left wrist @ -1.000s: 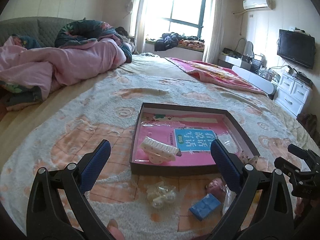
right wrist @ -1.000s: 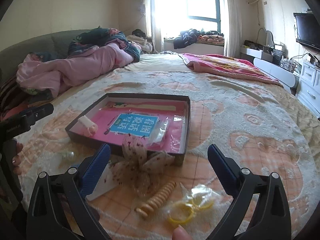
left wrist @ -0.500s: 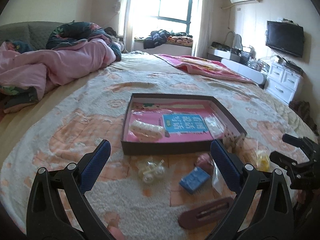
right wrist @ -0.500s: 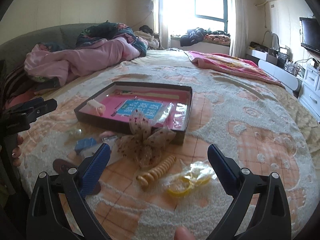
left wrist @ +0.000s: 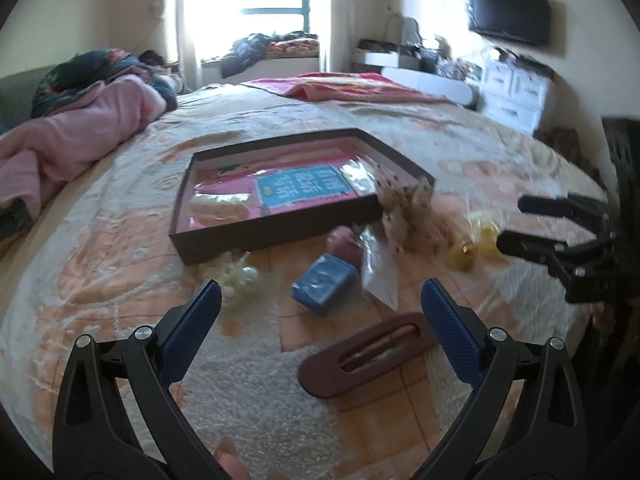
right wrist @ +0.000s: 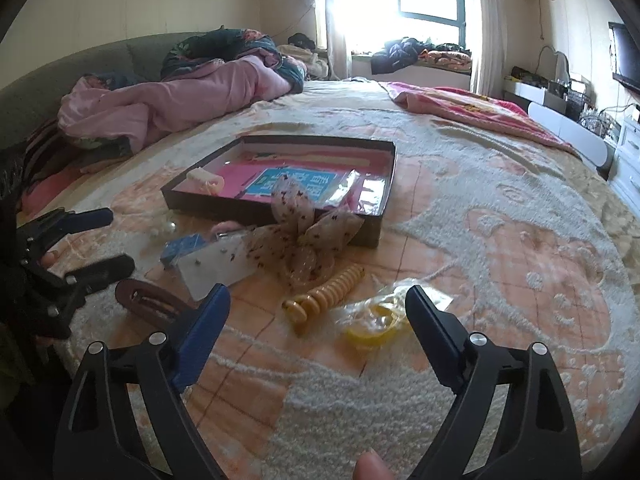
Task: Organize jewelry
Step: 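Move the left tool to the brown hair clip while the right tool approaches the coiled orange hair tie, then grasp the brown hair clip with the left tool while the right tool grasps the coiled hair tie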
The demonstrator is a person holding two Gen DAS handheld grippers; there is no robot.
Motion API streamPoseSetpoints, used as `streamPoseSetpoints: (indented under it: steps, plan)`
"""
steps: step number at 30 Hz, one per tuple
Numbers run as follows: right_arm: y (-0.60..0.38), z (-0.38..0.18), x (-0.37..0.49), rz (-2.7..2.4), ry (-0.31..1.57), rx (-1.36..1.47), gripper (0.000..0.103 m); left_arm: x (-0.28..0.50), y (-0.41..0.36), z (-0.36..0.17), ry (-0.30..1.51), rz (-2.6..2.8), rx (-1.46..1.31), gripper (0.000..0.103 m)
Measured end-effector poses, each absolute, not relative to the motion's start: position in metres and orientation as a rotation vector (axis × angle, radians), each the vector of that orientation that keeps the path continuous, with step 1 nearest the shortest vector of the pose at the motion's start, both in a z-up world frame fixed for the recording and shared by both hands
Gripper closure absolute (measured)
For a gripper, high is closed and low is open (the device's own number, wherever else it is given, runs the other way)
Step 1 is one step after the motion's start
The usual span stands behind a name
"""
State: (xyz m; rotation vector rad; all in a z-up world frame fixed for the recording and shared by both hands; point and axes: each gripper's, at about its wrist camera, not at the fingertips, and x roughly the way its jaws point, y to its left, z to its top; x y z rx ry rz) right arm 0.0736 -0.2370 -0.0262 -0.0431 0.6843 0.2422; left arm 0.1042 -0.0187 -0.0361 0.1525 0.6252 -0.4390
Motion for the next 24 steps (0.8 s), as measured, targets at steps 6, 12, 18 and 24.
streamPoseSetpoints:
  steps: [6, 12, 18, 24]
  plan:
    - [-0.239, -0.031, 0.077, 0.267, 0.723, -0.007, 0.031, 0.102, -0.029, -0.052, 0.662, -0.484, 0.201, 0.011]
    - [-0.233, -0.043, 0.087, 0.291, 0.789, 0.018, 0.051, 0.102, -0.039, -0.062, 0.679, -0.519, 0.244, 0.012]
    - [-0.226, -0.051, 0.099, 0.299, 0.818, 0.039, 0.056, 0.104, -0.044, -0.068, 0.685, -0.54, 0.266, 0.019]
    - [-0.221, -0.059, 0.113, 0.262, 0.841, 0.052, 0.057, 0.104, -0.054, -0.074, 0.703, -0.577, 0.304, 0.028]
